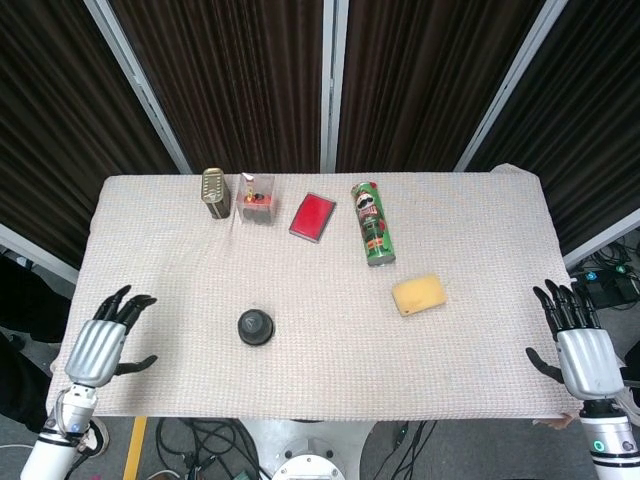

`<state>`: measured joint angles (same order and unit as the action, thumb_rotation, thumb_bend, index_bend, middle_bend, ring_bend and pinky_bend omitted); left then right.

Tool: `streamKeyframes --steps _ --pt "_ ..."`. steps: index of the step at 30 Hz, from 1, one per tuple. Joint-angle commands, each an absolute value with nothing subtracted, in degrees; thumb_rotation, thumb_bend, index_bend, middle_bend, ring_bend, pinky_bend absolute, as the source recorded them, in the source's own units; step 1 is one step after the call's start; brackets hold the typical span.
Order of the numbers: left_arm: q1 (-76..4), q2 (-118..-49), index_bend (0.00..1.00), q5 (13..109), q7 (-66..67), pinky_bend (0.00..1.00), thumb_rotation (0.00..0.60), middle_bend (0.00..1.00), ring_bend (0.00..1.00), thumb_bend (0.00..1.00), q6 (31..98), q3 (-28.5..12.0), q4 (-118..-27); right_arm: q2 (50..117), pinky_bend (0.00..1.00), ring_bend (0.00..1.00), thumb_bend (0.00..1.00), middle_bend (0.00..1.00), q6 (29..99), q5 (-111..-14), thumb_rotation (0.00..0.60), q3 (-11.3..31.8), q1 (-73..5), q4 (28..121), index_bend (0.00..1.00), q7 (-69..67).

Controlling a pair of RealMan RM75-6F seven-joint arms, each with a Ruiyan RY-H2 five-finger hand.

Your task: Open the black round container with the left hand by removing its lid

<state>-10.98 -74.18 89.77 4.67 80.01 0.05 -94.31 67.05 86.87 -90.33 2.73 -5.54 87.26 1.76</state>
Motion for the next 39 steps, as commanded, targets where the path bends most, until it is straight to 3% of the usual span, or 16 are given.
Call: streamKeyframes --steps 1,13,31,39 --pt "-12.40 -76.38 0.17 90.59 4.55 0.14 0.600 0.16 0.03 0.04 77.34 0.96 -94.15 67.05 0.00 0.00 0.11 0.00 86.69 -89.64 0.600 2.97 -5.47 86.87 0.00 1.03" --pt "-18.45 -86.28 0.16 80.59 4.48 0.14 0.600 0.16 0.03 0.04 65.39 -3.10 -88.80 66.15 0.00 0.00 0.11 0.00 85.61 -88.07 0.600 3.47 -5.60 86.40 0.00 -0.77" --pt "-25.81 -94.51 0.13 78.48 6.14 0.14 0.600 0.14 0.03 0.04 58.53 -5.37 -82.64 66.19 0.00 0.00 0.11 0.00 84.94 -87.15 0.600 3.35 -5.31 85.56 0.00 -1.04" --pt "-28.68 -95.10 0.13 77.05 6.77 0.14 0.600 0.14 0.03 0.04 55.42 -6.07 -81.47 66.22 0.00 0.00 0.11 0.00 84.47 -85.51 0.600 3.92 -5.18 85.03 0.00 -0.20"
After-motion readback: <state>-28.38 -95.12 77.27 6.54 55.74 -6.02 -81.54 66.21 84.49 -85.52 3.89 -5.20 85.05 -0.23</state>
